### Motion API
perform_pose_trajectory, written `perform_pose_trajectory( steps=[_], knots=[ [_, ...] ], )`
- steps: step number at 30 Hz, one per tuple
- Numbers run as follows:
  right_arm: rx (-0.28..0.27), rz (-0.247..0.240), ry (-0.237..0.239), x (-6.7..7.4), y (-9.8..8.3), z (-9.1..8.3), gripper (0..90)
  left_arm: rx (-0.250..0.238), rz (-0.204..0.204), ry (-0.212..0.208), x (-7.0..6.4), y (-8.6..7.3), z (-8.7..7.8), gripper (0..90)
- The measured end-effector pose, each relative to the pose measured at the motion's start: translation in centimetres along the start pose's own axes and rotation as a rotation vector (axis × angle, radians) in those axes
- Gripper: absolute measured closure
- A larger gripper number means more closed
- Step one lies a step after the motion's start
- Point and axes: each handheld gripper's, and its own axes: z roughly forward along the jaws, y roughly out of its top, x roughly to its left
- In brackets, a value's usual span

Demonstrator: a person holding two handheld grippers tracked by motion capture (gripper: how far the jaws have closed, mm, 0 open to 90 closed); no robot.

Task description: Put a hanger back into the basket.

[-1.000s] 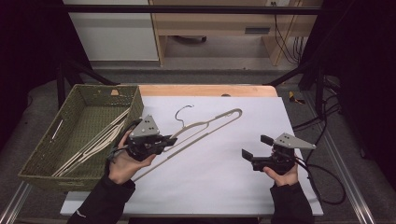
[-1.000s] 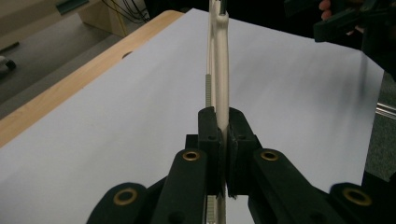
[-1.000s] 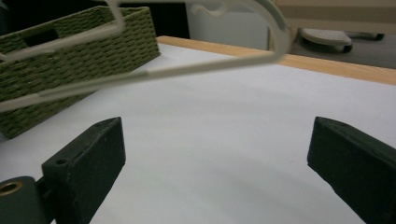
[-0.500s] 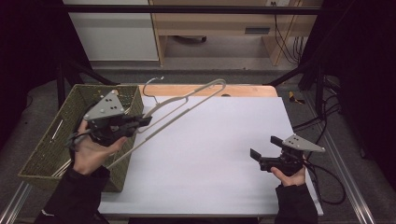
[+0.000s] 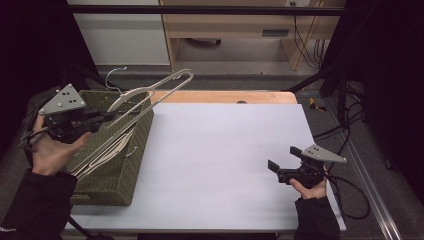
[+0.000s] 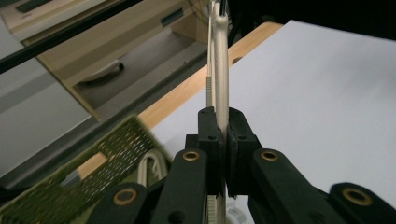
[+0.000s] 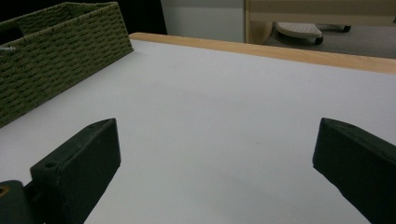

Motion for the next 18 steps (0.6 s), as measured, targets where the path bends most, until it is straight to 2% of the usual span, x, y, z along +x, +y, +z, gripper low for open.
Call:
perform_pose_trajectory(
  steps=[10, 18],
  knots=[
    [0.006, 0.004, 0.0, 0.0, -0.1, 0.1, 1.4, 0.065, -0.016, 0.067, 4.1, -5.2, -0.6, 86.6],
    [0.007, 0.004, -0.001, 0.0, -0.1, 0.1, 1.3, 0.097, -0.038, 0.116, 6.2, -8.1, -0.5, 86.7]
  ],
)
